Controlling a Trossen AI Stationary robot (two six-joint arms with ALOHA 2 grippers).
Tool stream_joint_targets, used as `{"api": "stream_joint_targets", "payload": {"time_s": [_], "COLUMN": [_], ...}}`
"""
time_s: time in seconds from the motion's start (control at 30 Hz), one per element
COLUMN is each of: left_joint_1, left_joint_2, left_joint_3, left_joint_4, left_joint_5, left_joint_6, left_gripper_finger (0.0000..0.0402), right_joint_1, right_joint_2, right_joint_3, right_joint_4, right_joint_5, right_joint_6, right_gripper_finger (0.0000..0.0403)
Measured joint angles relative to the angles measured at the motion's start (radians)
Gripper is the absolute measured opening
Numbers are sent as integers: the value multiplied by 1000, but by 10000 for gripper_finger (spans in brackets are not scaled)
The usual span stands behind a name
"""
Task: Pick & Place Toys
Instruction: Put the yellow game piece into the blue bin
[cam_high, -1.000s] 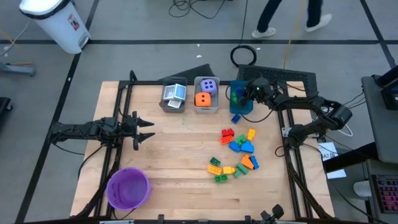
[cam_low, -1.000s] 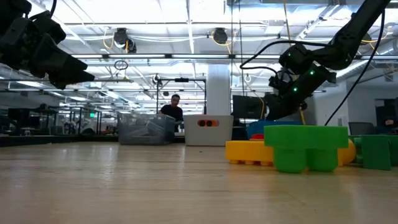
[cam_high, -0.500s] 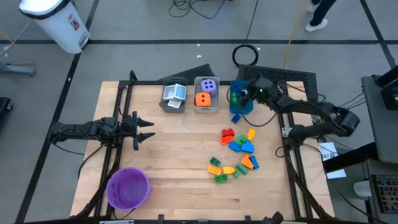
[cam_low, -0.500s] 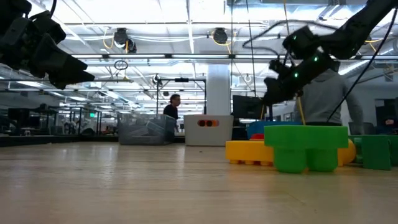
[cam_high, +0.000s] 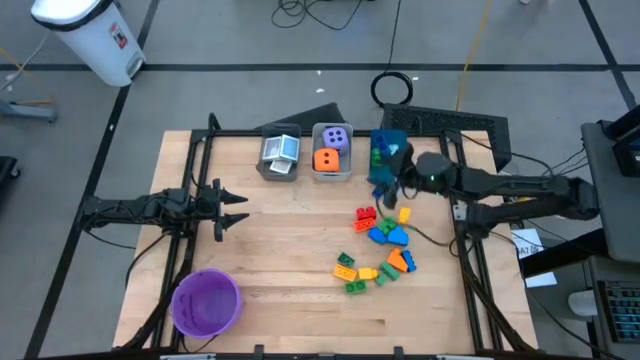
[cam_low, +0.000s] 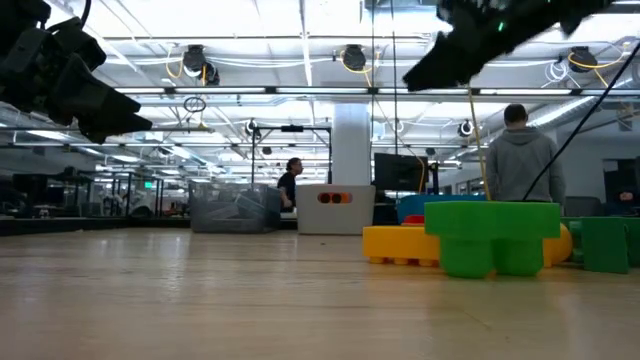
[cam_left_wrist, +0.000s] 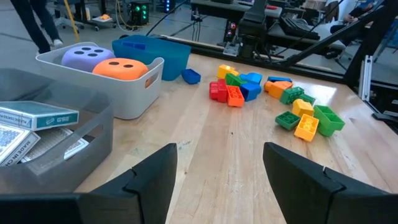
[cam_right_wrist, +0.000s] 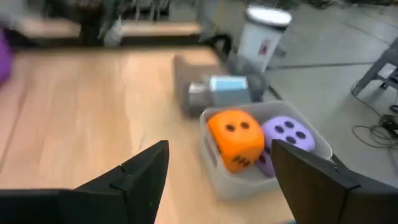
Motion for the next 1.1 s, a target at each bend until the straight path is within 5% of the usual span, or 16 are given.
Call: {"api": "stream_joint_targets", "payload": {"time_s": [0.17,0.4,0.67,1.1], "left_joint_1": [0,0,0,0], "left_joint_2": [0,0,0,0], "left_joint_3": [0,0,0,0], "left_joint_4": [0,0,2,2], "left_joint_5": [0,0,0,0], "left_joint_6": [0,0,0,0], "left_gripper_finger": [246,246,246,246], "right_joint_1": [148,149,63,5], "right_joint_2": [38,84,90,104], "right_joint_3": [198,166,-24,-186], "right_joint_4": [-525,-902,-790,-560], "right_joint_5": [131,28,-127,-177], "right_joint_6": [235,697,921,1001], "right_gripper_finger": [271,268,267,267]}}
